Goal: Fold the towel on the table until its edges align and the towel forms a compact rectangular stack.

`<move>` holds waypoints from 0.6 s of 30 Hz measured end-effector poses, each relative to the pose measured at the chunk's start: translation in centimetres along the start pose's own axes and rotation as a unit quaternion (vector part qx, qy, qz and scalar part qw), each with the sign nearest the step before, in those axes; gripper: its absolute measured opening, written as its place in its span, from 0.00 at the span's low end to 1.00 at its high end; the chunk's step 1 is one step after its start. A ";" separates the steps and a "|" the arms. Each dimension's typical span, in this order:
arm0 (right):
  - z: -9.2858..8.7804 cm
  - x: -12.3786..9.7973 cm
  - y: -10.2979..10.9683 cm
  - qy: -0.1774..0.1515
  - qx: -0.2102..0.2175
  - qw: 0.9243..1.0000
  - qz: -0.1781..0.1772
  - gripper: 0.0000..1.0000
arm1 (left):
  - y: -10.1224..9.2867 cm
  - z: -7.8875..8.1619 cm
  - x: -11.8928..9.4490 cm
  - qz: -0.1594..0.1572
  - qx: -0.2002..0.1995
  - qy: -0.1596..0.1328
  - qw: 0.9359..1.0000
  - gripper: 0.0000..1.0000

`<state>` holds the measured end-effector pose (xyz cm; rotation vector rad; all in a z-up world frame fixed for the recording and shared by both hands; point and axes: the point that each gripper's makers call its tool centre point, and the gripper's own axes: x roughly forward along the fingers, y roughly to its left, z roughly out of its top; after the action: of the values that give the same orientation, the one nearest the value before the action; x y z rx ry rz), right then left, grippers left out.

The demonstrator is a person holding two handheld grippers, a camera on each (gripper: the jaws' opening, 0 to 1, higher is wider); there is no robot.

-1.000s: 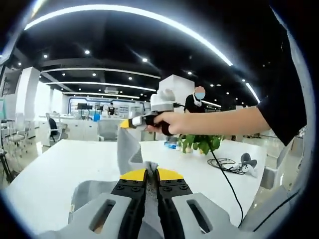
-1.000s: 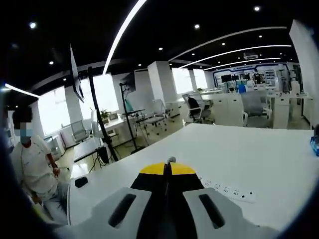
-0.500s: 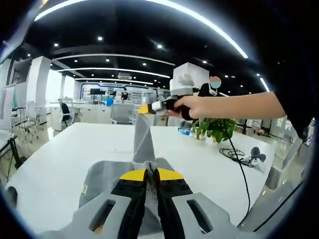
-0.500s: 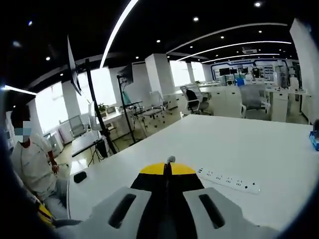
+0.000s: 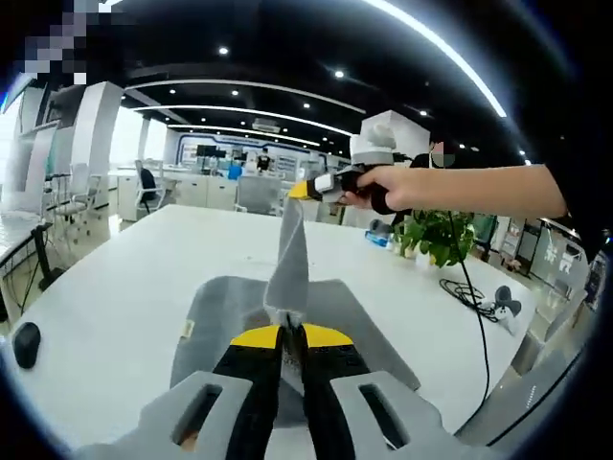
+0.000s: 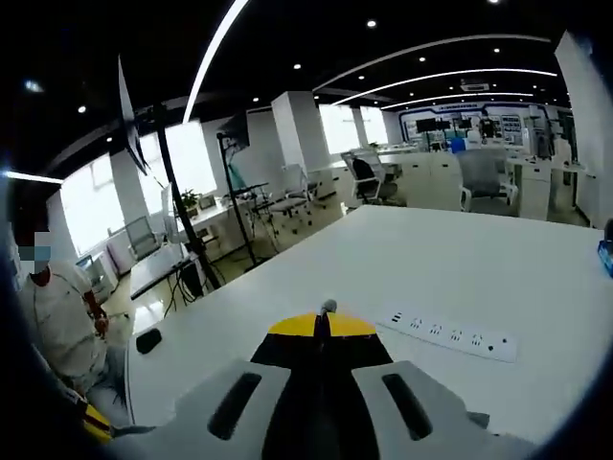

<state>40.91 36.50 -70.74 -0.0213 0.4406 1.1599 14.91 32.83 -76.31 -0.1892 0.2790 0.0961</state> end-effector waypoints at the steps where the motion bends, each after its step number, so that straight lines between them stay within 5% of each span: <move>1: -0.1 0.1 0.0 0.002 0.001 1.000 -0.002 0.00 | 0.2 -0.1 -0.1 0.001 -0.001 0.001 1.000 0.07; 18: -2.3 5.0 2.3 0.038 -0.018 0.999 -0.010 0.00 | 4.1 -3.2 -1.1 0.028 -0.037 0.025 0.999 0.07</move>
<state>39.74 41.26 -74.11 -0.1025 0.4860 1.1498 12.49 36.11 -79.74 -0.2586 0.3311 0.1567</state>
